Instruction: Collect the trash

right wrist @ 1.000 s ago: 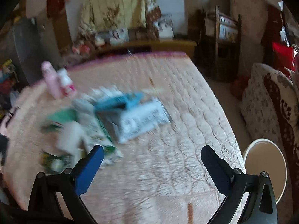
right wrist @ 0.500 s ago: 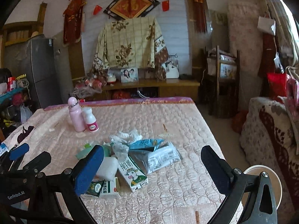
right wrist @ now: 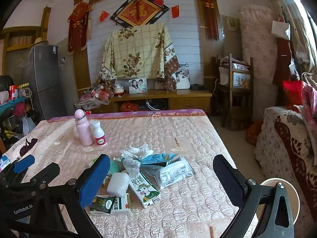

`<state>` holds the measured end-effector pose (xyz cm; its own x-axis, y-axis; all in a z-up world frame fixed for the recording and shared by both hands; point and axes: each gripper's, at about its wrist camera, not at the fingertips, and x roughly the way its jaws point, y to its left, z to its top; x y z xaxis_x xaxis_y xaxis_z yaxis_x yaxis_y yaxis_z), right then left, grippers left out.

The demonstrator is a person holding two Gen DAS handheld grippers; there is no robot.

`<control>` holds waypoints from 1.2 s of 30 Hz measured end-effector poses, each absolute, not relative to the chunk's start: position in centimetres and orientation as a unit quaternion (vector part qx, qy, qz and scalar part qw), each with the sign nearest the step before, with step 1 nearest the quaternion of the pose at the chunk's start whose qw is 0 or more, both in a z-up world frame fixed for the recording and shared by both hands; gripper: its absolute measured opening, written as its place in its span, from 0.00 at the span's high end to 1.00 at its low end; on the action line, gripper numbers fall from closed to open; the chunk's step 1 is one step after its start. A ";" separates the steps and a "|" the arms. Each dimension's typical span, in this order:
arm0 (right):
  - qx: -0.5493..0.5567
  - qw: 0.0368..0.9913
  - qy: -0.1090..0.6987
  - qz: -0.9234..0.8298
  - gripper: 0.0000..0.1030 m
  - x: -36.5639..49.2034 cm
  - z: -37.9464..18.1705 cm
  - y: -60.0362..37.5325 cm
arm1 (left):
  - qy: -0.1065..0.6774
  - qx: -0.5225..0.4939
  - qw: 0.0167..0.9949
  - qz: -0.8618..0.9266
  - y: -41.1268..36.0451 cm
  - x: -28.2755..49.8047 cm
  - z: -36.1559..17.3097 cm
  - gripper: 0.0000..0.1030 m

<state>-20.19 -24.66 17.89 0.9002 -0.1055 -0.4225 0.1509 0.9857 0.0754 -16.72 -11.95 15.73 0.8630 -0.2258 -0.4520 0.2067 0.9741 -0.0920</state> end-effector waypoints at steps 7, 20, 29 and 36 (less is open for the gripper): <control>0.053 0.973 0.214 -0.067 0.00 -20.2 18.0 -24.7 | 0.235 -0.019 0.965 -0.110 -11.9 -16.8 15.7 0.01; 0.054 0.972 0.215 -0.072 0.00 -20.3 18.1 -25.0 | 0.233 -0.017 0.966 -0.108 -11.8 -16.6 15.9 0.01; 0.056 0.972 0.214 -0.075 0.00 -20.2 18.2 -25.4 | 0.234 -0.020 0.966 -0.108 -12.0 -16.6 15.8 0.01; 0.059 0.972 0.216 -0.076 0.00 -20.3 18.2 -25.6 | 0.237 -0.019 0.966 -0.106 -12.2 -16.5 15.7 0.01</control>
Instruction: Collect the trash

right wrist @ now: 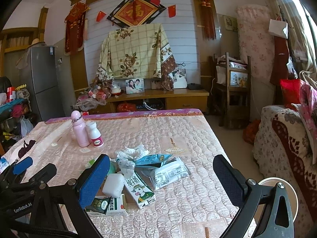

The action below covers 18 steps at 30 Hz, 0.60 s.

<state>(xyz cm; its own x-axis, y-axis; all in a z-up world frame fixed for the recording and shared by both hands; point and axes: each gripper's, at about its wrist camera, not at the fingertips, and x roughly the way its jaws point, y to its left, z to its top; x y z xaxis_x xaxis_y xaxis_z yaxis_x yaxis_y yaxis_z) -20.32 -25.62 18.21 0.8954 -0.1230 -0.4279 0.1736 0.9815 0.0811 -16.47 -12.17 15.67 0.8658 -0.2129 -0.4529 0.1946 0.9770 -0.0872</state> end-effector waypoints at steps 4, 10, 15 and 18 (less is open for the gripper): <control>0.059 0.971 0.217 -0.076 0.00 -20.3 18.2 -25.7 | 0.237 -0.018 0.966 -0.105 -12.1 -16.5 15.7 0.01; 0.060 0.971 0.219 -0.076 0.00 -20.2 18.1 -26.0 | 0.242 -0.014 0.965 -0.103 -12.1 -16.1 15.5 0.01; 0.062 0.970 0.223 -0.076 0.00 -20.2 17.9 -26.2 | 0.245 -0.012 0.964 -0.102 -12.1 -15.8 15.2 0.01; 0.062 0.970 0.223 -0.077 0.00 -20.2 17.9 -26.2 | 0.244 -0.011 0.964 -0.101 -12.2 -15.8 15.2 0.01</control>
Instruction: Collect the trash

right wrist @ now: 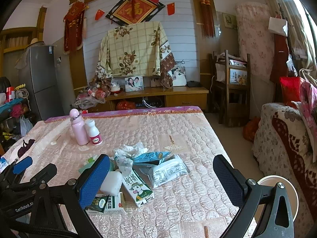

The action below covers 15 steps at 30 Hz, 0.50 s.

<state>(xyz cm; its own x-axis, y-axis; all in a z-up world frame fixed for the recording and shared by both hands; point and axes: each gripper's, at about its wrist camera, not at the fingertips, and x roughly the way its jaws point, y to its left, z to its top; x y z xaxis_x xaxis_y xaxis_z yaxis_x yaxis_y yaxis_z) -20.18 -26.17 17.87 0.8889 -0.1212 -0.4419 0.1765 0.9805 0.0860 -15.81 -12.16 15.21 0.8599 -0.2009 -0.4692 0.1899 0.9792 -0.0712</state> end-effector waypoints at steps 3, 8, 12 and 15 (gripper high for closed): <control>0.063 0.970 0.223 -0.077 0.00 -20.2 17.7 -26.2 | 0.244 -0.012 0.964 -0.102 -12.1 -15.8 15.2 0.01; 0.063 0.970 0.223 -0.077 0.00 -20.2 17.8 -26.3 | 0.244 -0.012 0.964 -0.102 -12.2 -15.7 15.2 0.01; 0.064 0.969 0.225 -0.076 0.00 -20.1 17.5 -26.4 | 0.245 -0.012 0.964 -0.101 -12.3 -15.7 15.2 0.01; 0.066 0.969 0.227 -0.077 0.00 -20.0 17.3 -26.5 | 0.245 -0.012 0.964 -0.101 -12.2 -15.7 15.1 0.01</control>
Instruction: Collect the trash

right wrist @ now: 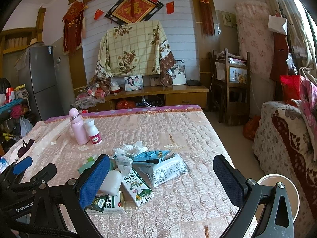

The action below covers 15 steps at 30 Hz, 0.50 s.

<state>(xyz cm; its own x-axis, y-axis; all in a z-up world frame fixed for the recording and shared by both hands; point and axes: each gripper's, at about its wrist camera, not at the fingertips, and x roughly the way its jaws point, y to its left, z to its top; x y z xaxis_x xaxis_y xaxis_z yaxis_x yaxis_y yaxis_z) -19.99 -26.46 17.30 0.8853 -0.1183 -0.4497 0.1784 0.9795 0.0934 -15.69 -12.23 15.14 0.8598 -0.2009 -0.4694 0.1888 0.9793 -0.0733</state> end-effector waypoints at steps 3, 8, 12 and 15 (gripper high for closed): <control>0.069 0.968 0.230 -0.075 0.00 -19.8 17.2 -26.4 | 0.247 -0.015 0.964 -0.101 -12.2 -15.5 14.9 0.01; 0.064 0.967 0.237 -0.075 0.00 -19.6 16.8 -26.3 | 0.252 -0.015 0.963 -0.099 -12.2 -15.2 14.4 0.01; 0.062 0.966 0.241 -0.075 0.00 -19.5 16.5 -26.2 | 0.256 -0.016 0.962 -0.097 -12.2 -15.0 14.0 0.01; 0.052 0.966 0.243 -0.075 0.00 -19.3 16.4 -25.9 | 0.259 -0.016 0.961 -0.095 -12.3 -14.8 13.7 0.01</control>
<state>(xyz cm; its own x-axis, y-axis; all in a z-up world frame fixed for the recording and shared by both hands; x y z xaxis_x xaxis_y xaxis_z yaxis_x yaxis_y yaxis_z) -19.31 -25.89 16.40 0.8711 -0.1192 -0.4763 0.1697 0.9834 0.0643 -14.84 -12.28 13.73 0.8475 -0.1915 -0.4950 0.1754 0.9813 -0.0794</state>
